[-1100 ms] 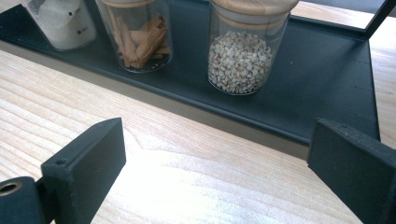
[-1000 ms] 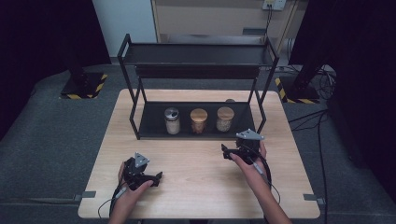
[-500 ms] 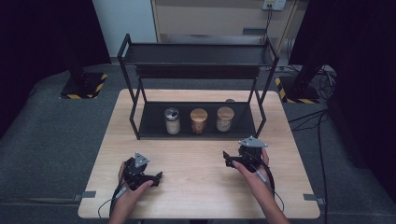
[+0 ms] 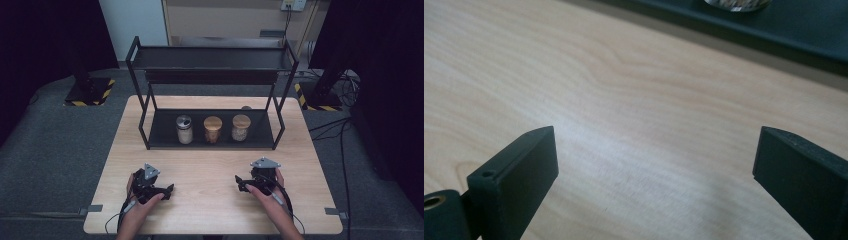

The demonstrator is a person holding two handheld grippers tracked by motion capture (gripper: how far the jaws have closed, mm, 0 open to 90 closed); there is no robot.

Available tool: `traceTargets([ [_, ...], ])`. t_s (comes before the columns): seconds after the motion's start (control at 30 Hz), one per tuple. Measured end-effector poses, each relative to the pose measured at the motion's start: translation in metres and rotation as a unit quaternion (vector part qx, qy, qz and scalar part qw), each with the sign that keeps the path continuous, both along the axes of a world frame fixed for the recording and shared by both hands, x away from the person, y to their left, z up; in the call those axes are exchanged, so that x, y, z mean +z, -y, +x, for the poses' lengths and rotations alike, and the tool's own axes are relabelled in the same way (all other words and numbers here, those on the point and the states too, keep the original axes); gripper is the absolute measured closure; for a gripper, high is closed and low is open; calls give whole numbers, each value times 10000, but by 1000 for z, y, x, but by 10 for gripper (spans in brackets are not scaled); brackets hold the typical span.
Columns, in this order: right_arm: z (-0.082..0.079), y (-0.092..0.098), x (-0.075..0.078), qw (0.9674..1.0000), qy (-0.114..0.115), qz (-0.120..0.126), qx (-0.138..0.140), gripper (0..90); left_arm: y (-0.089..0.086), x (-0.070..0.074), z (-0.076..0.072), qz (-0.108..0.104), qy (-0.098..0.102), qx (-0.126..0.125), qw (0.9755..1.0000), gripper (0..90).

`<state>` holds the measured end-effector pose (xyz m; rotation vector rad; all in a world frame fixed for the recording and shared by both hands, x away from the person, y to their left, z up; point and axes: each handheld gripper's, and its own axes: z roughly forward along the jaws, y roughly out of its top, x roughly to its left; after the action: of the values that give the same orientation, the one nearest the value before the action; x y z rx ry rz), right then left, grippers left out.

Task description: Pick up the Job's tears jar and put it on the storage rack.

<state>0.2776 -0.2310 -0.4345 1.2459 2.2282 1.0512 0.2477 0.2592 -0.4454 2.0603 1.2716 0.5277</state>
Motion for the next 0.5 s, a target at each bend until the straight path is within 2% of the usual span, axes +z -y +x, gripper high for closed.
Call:
traceTargets([
  [0.3, -3, -5, -12, 9995, -197, -171, 152, 45, 0, 0, 0, 3, 4, 6, 10000, 0],
  [0.5, -6, -9, -13, 9994, -138, -281, 152, 44, 1, 0, -1, 4, 4, 9, 10000, 0],
])
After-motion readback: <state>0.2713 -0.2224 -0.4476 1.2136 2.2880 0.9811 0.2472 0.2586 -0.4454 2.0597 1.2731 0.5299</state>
